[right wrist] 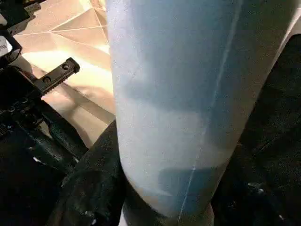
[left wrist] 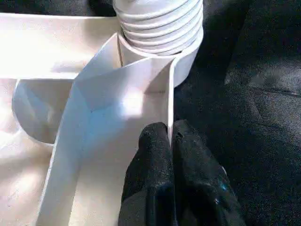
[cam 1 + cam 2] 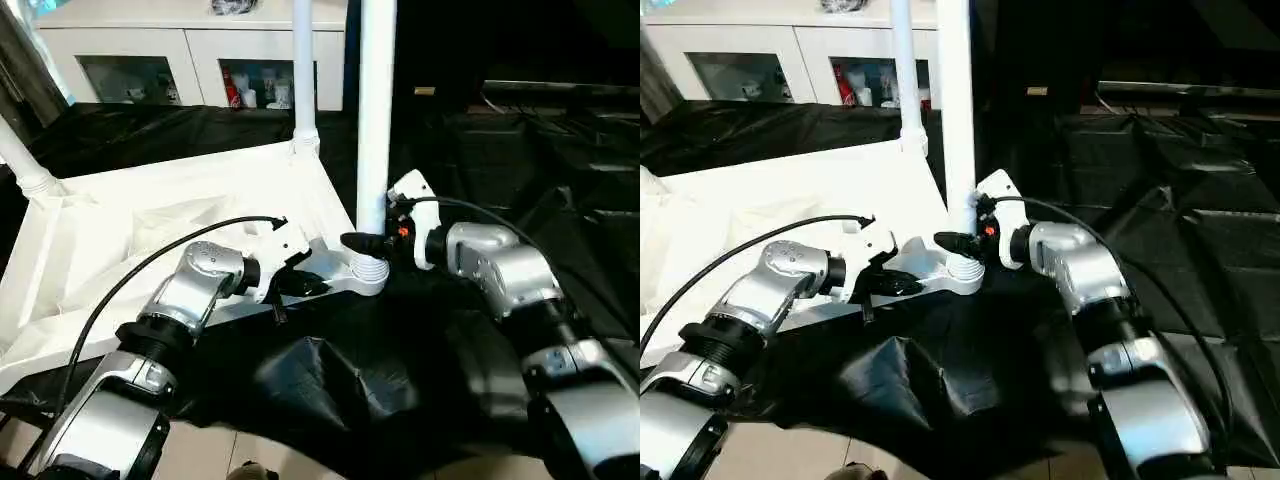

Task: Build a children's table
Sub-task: Insert table leg to table base

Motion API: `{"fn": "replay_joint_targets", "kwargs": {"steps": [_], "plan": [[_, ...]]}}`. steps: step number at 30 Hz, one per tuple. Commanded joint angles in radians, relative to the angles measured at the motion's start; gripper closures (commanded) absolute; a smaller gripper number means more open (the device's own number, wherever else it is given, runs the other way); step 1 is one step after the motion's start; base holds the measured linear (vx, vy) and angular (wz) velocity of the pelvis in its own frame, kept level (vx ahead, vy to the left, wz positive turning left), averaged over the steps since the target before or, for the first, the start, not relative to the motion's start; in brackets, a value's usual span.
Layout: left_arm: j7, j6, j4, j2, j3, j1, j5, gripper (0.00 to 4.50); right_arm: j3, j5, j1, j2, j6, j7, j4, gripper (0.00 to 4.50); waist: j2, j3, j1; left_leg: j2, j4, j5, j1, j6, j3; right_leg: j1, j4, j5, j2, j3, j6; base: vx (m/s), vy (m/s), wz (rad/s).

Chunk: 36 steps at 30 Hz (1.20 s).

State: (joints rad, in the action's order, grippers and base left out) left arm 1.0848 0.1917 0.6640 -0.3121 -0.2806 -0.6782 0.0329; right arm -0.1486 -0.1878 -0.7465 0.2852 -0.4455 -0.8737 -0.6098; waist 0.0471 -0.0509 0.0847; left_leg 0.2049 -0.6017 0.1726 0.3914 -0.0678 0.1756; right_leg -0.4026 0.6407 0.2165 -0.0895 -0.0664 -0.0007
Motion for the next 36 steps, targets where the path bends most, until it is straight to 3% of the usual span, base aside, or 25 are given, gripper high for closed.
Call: {"fn": "replay_joint_targets", "kwargs": {"steps": [1, 6, 13, 15, 16, 17, 21, 22, 25, 26, 27, 28, 30, 32, 33, 36], "plan": [[-0.008, 0.017, -0.021, -0.022, 0.011, -0.008, 0.003, 4.50, 0.012, 0.009, 0.013, -0.004, -0.011, 0.021, -0.040, 2.60, -0.013, 0.075, 0.006, 0.019, 0.061, 0.113, -0.017, 0.052, -0.002, 0.059, -0.066, -0.034, -0.051, 0.039, -0.279, 0.000, 0.000, 0.00], [-0.028, 0.030, -0.025, -0.020, 0.023, -0.006, -0.003, 4.50, 0.059, -0.026, 0.058, -0.013, 0.035, 0.030, -0.023, 2.60, -0.012, 0.077, 0.007, 0.020, 0.060, 0.109, -0.017, 0.052, -0.002, 0.060, -0.064, -0.058, -0.052, 0.039, -0.281, 0.000, 0.000, 0.00], [-0.055, 0.034, 0.000, -0.013, 0.034, -0.030, -0.004, 4.50, 0.163, -0.101, 0.199, -0.056, 0.122, 0.067, 0.014, 2.60, 0.001, 0.078, 0.008, 0.020, 0.062, 0.135, -0.018, 0.047, -0.005, 0.060, -0.067, -0.068, -0.051, 0.038, -0.283, 0.000, 0.000, 0.00], [-0.058, 0.034, 0.003, -0.012, 0.035, -0.033, -0.005, 4.50, 0.168, -0.105, 0.210, -0.061, 0.128, 0.070, 0.017, 2.60, -0.001, 0.078, 0.007, 0.019, 0.062, 0.137, -0.018, 0.048, -0.005, 0.061, -0.067, -0.074, -0.050, 0.037, -0.286, 0.000, 0.000, 0.00], [-0.061, 0.035, 0.007, -0.009, 0.038, -0.037, -0.006, 4.50, 0.171, -0.111, 0.232, -0.068, 0.138, 0.075, 0.024, 2.60, 0.009, 0.076, 0.007, 0.018, 0.063, 0.156, -0.019, 0.043, -0.005, 0.060, -0.070, -0.055, -0.049, 0.036, -0.286, 0.000, 0.000, 0.00], [-0.061, 0.035, 0.008, -0.009, 0.038, -0.038, -0.006, 4.50, 0.171, -0.111, 0.238, -0.070, 0.141, 0.077, 0.025, 2.60, 0.005, 0.075, 0.006, 0.017, 0.064, 0.163, -0.019, 0.041, -0.005, 0.061, -0.072, -0.047, -0.048, 0.036, -0.283, 0.000, 0.000, 0.00], [-0.065, 0.030, 0.022, -0.006, 0.037, -0.048, -0.004, 4.50, 0.171, -0.109, 0.285, -0.084, 0.155, 0.095, 0.047, 2.60, 0.005, 0.073, 0.007, 0.019, 0.069, 0.190, -0.021, 0.024, -0.007, 0.061, -0.076, -0.001, -0.050, 0.038, -0.273, 0.000, 0.000, 0.00], [-0.065, 0.029, 0.023, -0.007, 0.037, -0.049, -0.003, 4.50, 0.168, -0.108, 0.292, -0.087, 0.151, 0.098, 0.062, 2.60, 0.021, 0.073, 0.008, 0.019, 0.069, 0.198, -0.022, 0.019, -0.009, 0.059, -0.076, 0.008, -0.051, 0.037, -0.271, 0.000, 0.000, 0.00], [-0.060, 0.029, 0.023, -0.008, 0.032, -0.050, -0.001, 4.50, 0.130, -0.075, 0.306, -0.084, 0.141, 0.113, 0.109, 2.60, 0.011, 0.072, 0.005, 0.018, 0.071, 0.210, -0.022, 0.013, -0.009, 0.062, -0.078, 0.006, -0.049, 0.038, -0.266, 0.000, 0.000, 0.00], [-0.058, 0.025, 0.024, -0.009, 0.029, -0.051, 0.001, 4.50, 0.103, -0.050, 0.302, -0.077, 0.148, 0.110, 0.113, 2.60, 0.003, 0.072, 0.004, 0.017, 0.071, 0.205, -0.021, 0.016, -0.008, 0.062, -0.079, 0.008, -0.050, 0.038, -0.265, 0.000, 0.000, 0.00], [-0.058, 0.025, 0.024, -0.009, 0.029, -0.051, 0.001, 4.50, 0.103, -0.050, 0.302, -0.077, 0.148, 0.110, 0.113, 2.60, 0.009, 0.071, 0.006, 0.016, 0.071, 0.196, -0.020, 0.017, -0.008, 0.062, -0.079, 0.021, -0.051, 0.038, -0.262, 0.000, 0.000, 0.00], [-0.058, 0.019, 0.027, -0.010, 0.024, -0.051, 0.006, 4.50, 0.074, -0.025, 0.295, -0.072, 0.151, 0.105, 0.112, 2.60, 0.002, 0.070, 0.005, 0.017, 0.071, 0.196, -0.020, 0.018, -0.007, 0.061, -0.082, 0.033, -0.051, 0.039, -0.257, 0.000, 0.000, 0.00], [-0.057, 0.012, 0.026, -0.014, 0.018, -0.049, 0.011, 4.50, 0.043, -0.003, 0.276, -0.074, 0.146, 0.100, 0.100, 2.60, 0.006, 0.070, 0.005, 0.018, 0.072, 0.192, -0.019, 0.017, -0.008, 0.060, -0.080, 0.045, -0.051, 0.039, -0.254, 0.000, 0.000, 0.00], [-0.053, 0.011, 0.021, -0.018, 0.013, -0.042, 0.013, 4.50, 0.013, 0.023, 0.254, -0.074, 0.146, 0.090, 0.074, 2.60, -0.003, 0.068, 0.001, 0.018, 0.074, 0.200, -0.019, 0.017, -0.007, 0.059, -0.083, 0.065, -0.051, 0.039, -0.250, 0.000, 0.000, 0.00], [-0.053, 0.011, 0.021, -0.018, 0.013, -0.042, 0.013, 4.50, 0.013, 0.023, 0.254, -0.074, 0.146, 0.090, 0.074, 2.60, 0.000, 0.067, 0.000, 0.017, 0.074, 0.206, -0.018, 0.015, -0.008, 0.060, -0.083, 0.082, -0.052, 0.039, -0.248, 0.000, 0.000, 0.00], [-0.045, 0.010, 0.007, -0.023, 0.007, -0.032, 0.015, 4.50, -0.021, 0.051, 0.232, -0.064, 0.133, 0.071, 0.041, 2.60, -0.008, 0.064, -0.005, 0.018, 0.077, 0.220, -0.018, 0.013, -0.008, 0.059, -0.087, 0.118, -0.053, 0.041, -0.240, 0.000, 0.000, 0.00]]}}
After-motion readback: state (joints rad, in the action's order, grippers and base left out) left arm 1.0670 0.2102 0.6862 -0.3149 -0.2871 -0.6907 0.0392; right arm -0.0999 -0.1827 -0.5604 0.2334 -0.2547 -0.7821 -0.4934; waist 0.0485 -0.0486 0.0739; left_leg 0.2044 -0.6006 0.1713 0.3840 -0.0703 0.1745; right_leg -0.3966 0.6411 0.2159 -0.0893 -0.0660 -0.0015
